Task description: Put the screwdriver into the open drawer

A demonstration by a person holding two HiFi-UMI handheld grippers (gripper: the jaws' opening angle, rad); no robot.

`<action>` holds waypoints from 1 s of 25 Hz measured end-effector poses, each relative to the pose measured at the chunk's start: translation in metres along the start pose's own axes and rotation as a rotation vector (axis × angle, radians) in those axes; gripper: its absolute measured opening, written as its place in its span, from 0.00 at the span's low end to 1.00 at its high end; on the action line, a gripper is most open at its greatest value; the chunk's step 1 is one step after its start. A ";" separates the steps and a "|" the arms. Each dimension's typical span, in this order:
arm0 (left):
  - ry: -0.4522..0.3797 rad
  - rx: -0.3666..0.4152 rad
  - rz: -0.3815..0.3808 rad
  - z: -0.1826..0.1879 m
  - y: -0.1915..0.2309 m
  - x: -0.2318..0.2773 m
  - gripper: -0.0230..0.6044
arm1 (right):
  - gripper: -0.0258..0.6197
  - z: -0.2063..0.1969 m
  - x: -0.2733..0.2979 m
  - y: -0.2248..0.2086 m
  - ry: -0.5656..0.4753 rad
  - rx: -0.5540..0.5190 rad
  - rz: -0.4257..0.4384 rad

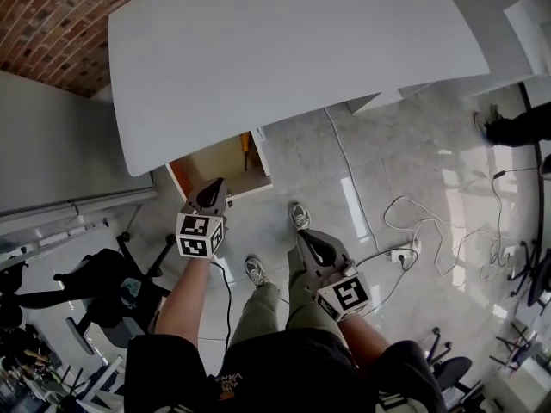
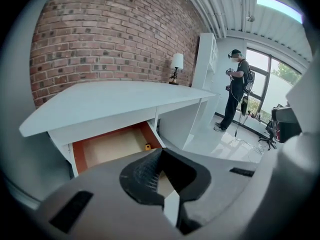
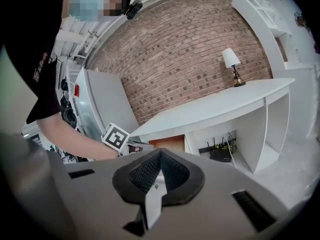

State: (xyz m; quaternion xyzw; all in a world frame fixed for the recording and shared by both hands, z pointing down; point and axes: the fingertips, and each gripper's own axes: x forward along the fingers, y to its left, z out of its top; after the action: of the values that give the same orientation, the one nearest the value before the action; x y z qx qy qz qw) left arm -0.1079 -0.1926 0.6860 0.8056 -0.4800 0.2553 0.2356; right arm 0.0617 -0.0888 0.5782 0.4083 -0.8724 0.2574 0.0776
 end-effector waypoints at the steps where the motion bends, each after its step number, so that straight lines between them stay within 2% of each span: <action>1: -0.017 0.002 -0.007 0.003 -0.003 -0.009 0.05 | 0.03 0.001 0.000 0.005 -0.001 -0.007 0.007; 7: -0.103 0.005 -0.038 0.018 -0.019 -0.066 0.05 | 0.03 0.022 0.003 0.035 -0.033 -0.061 0.035; 14: -0.196 -0.056 -0.039 0.030 -0.026 -0.139 0.05 | 0.03 0.040 -0.002 0.075 -0.065 -0.116 0.064; 20: -0.229 -0.004 -0.040 0.040 -0.038 -0.196 0.05 | 0.03 0.050 -0.015 0.113 -0.092 -0.131 0.073; 25: -0.293 0.026 -0.030 0.053 -0.040 -0.246 0.05 | 0.03 0.059 -0.030 0.143 -0.116 -0.144 0.059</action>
State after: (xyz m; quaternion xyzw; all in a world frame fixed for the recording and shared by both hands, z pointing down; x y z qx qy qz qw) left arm -0.1626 -0.0480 0.4837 0.8442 -0.4940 0.1374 0.1563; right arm -0.0221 -0.0225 0.4620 0.3899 -0.9033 0.1723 0.0483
